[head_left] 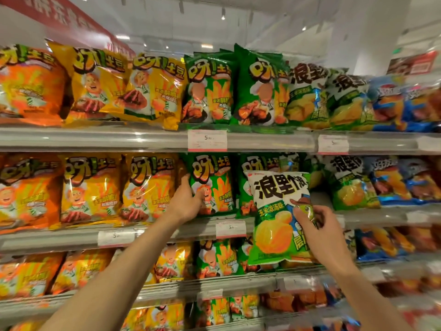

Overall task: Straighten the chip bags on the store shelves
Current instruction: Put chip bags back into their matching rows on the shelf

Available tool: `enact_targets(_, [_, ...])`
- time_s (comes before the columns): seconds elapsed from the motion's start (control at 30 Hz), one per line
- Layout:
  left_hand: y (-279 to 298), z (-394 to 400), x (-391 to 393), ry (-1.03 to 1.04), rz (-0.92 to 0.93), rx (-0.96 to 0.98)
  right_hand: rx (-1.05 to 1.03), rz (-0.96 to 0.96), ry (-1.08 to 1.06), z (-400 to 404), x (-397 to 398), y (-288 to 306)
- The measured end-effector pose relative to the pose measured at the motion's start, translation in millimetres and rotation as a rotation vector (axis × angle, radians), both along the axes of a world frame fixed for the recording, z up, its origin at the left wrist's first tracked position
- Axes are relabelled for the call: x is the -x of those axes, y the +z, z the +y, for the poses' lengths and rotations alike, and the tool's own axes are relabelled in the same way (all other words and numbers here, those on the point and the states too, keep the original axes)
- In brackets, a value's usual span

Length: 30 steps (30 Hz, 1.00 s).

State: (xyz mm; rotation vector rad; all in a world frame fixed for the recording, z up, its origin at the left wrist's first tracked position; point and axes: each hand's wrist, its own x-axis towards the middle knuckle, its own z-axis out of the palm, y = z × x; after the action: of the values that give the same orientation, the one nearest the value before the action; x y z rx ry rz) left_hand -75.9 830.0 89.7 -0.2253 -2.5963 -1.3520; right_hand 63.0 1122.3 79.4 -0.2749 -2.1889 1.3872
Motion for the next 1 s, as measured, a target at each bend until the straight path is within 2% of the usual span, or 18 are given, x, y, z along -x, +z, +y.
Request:
enact_targets(0.1, [-2.6, -1.1, -1.3, -0.02, -0.042, 0.075, 0.013, -0.002, 0.016, -4.3, 0.3, -2.3])
enact_targets(0.17, [-1.3, -3.3, -7.1, -0.004, 0.002, 0.079, 0.038, -0.01, 0.03, -8.7, 1.2, -5.2])
enact_targets(0.3, [-5.4, -12.0, -42.2, 0.081, 0.273, -0.033, 0.078, 0.001, 0.059, -27.3, 2.0, -11.3])
enact_targets(0.37, [-9.8, -13.2, -62.9, 0.071, 0.342, -0.101, 0.11, -0.003, 0.075, -41.8, 2.4, -13.4])
enact_targets(0.57, [-15.6, -0.2, -115.6, -0.3, 0.036, -0.238, 0.217, 0.038, 0.174, -81.8, 3.5, -29.2])
enact_targets(0.77, [-25.1, 25.6, -130.1, -0.261, 0.074, -0.276, 0.226, 0.086, 0.278, -69.0, -4.3, -38.7])
enact_targets(1.0, [-26.1, 106.8, -123.4, -0.221, 0.11, -0.256, 0.25, -0.05, 0.304, 24.3, 6.5, -26.2])
